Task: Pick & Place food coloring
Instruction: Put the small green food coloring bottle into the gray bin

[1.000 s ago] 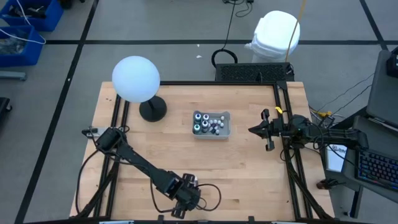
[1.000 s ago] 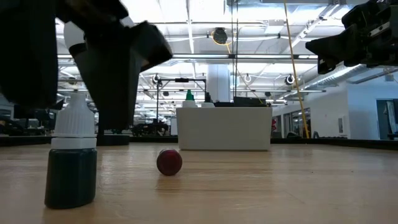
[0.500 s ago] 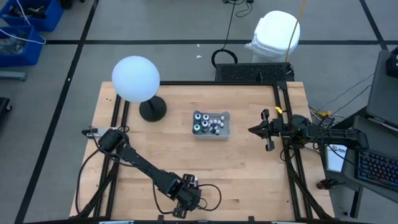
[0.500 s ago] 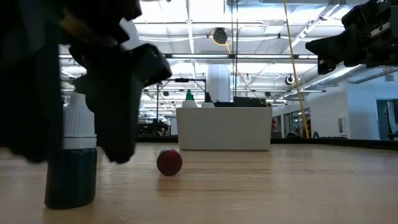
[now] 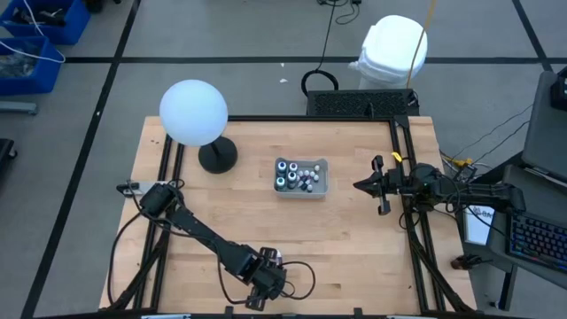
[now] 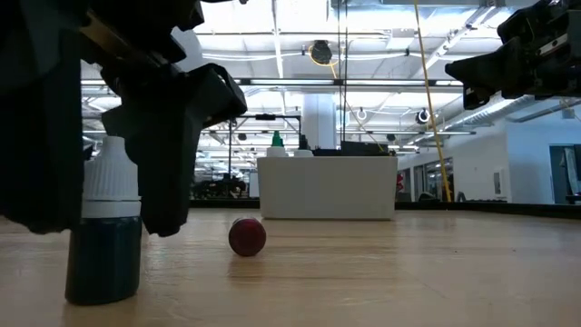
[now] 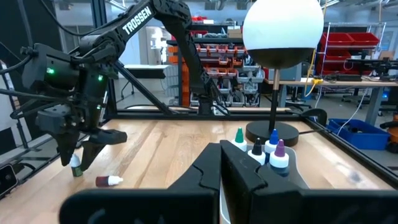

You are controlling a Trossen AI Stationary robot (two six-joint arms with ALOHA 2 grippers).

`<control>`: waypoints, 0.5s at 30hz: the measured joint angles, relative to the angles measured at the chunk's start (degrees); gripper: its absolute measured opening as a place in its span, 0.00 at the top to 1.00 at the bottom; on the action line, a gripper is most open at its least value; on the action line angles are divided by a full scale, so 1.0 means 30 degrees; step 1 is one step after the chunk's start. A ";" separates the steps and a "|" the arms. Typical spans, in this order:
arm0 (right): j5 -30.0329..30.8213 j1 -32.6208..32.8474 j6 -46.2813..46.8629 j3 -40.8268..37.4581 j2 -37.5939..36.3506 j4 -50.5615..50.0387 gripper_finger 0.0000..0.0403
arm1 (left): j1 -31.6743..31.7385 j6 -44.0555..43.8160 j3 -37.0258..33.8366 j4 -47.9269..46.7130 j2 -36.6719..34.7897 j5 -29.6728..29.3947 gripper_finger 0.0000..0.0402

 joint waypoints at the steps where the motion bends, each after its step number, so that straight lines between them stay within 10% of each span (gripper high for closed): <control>1: 0.0000 0.0000 -0.0005 0.0005 0.0000 0.0000 1.00 | 0.0000 -0.0015 0.0000 -0.0017 0.0000 0.0004 0.49; 15: 0.0029 0.0000 -0.0013 0.0002 0.0000 0.0000 1.00 | 0.0183 -0.0015 0.0126 -0.0481 -0.0131 0.0809 0.82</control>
